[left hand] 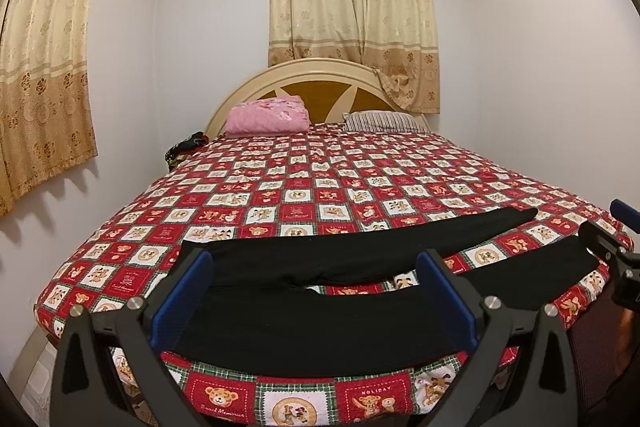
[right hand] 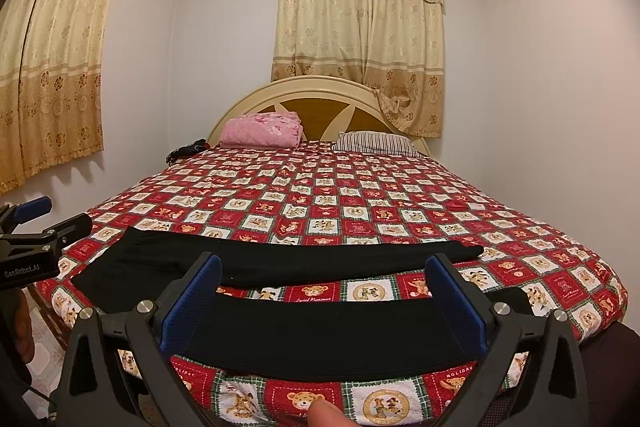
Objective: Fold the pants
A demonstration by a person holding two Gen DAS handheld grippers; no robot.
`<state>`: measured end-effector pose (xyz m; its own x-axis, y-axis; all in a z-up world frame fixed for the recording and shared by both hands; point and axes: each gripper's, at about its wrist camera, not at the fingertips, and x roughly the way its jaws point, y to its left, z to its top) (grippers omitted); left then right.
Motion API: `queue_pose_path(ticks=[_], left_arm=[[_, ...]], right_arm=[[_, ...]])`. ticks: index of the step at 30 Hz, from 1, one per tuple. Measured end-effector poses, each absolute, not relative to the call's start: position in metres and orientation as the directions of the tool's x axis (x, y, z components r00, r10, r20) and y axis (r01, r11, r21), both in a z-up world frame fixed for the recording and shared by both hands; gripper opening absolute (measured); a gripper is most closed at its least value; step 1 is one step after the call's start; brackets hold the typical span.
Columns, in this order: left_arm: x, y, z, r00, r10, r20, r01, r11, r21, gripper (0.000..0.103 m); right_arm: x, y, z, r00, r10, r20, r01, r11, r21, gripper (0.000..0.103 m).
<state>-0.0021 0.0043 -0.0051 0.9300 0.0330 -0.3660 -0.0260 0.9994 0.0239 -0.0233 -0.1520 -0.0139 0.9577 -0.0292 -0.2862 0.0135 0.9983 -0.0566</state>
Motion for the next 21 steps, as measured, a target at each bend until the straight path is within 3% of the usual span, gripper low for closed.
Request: queue_pose_path(ticks=[21], left_arm=[[-0.0021, 0.0051, -0.0055, 0.931, 0.033, -0.363, -0.027, 0.999, 0.022, 0.103]], right_arm=[[-0.0241, -0.1519, -0.0153, 0.958, -0.028, -0.285, 0.01, 0.998, -0.065, 0.102]])
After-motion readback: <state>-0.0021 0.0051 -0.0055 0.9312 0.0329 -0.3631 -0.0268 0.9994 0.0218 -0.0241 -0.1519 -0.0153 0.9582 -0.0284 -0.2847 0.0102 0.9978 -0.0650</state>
